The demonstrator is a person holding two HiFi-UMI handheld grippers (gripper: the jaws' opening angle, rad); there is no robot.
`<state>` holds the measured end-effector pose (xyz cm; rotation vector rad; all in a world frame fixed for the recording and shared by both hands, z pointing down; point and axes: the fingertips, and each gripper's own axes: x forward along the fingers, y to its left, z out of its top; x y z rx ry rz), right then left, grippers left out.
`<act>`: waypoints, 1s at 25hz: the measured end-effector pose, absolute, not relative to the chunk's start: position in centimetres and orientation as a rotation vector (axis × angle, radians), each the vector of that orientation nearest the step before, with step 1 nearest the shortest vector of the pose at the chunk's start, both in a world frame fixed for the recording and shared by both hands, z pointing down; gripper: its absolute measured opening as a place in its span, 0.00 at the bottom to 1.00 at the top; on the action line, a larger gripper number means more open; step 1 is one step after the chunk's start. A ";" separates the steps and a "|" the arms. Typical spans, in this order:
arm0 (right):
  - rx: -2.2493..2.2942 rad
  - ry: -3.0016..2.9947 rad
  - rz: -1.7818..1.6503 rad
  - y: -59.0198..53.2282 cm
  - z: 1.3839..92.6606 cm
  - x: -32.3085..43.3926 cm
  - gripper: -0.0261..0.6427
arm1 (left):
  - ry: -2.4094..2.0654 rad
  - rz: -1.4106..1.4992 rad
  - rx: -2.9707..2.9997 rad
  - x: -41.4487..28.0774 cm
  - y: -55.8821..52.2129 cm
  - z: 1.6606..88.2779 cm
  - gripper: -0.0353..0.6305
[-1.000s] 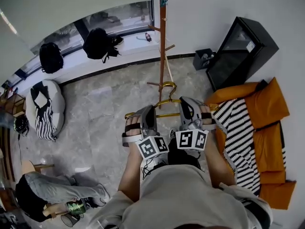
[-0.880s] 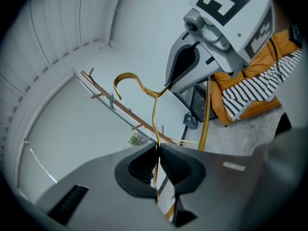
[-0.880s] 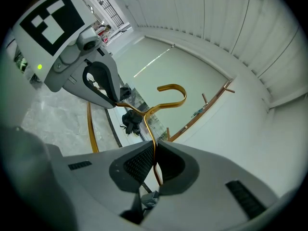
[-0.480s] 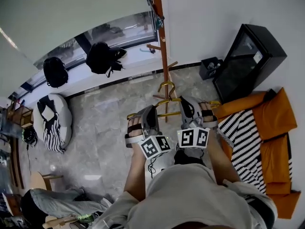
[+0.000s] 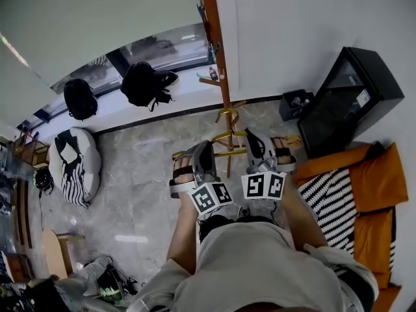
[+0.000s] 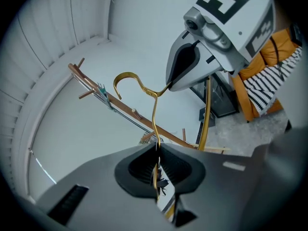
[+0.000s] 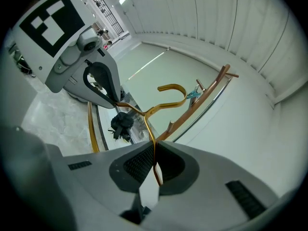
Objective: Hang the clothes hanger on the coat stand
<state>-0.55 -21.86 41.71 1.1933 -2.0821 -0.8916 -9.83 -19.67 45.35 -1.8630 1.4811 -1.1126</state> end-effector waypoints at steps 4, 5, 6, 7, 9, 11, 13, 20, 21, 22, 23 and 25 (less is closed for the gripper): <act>1.180 -2.098 -0.907 -24.2 41.6 -0.5 0.06 | 1.502 -1.116 -1.853 -9.6 -21.7 45.4 0.10; 1.176 -2.097 -0.920 -24.6 41.4 -0.7 0.06 | 1.512 -1.114 -1.853 -9.8 -22.2 45.3 0.10; 1.173 -2.096 -0.931 -25.0 41.3 -1.0 0.06 | 1.518 -1.113 -1.848 -10.1 -22.6 45.3 0.10; 1.171 -2.096 -0.936 -25.4 41.3 -1.1 0.06 | 1.521 -1.114 -1.842 -10.3 -23.1 45.3 0.10; 1.169 -2.099 -0.933 -26.3 41.5 -1.3 0.06 | 1.524 -1.118 -1.838 -10.5 -24.0 45.6 0.10; 1.165 -2.102 -0.931 -27.2 41.9 -1.4 0.06 | 1.530 -1.114 -1.840 -10.6 -24.8 46.0 0.10; 1.161 -2.099 -0.937 -28.2 42.3 -1.7 0.06 | 1.531 -1.111 -1.838 -10.8 -25.8 46.3 0.10; 1.176 -2.076 -0.939 -31.7 42.0 -2.8 0.06 | 1.519 -1.101 -1.855 -12.0 -29.7 45.9 0.10; 1.179 -2.072 -0.934 -32.2 42.1 -2.8 0.06 | 1.515 -1.100 -1.861 -12.0 -30.2 46.1 0.10; 1.181 -2.069 -0.927 -32.7 42.3 -2.8 0.06 | 1.510 -1.103 -1.868 -12.0 -30.7 46.2 0.10; 1.183 -2.066 -0.919 -33.2 42.5 -2.7 0.06 | 1.504 -1.106 -1.874 -11.9 -31.1 46.4 0.10; 1.188 -2.059 -0.907 -34.1 42.8 -2.6 0.06 | 1.492 -1.109 -1.885 -11.8 -31.9 46.7 0.10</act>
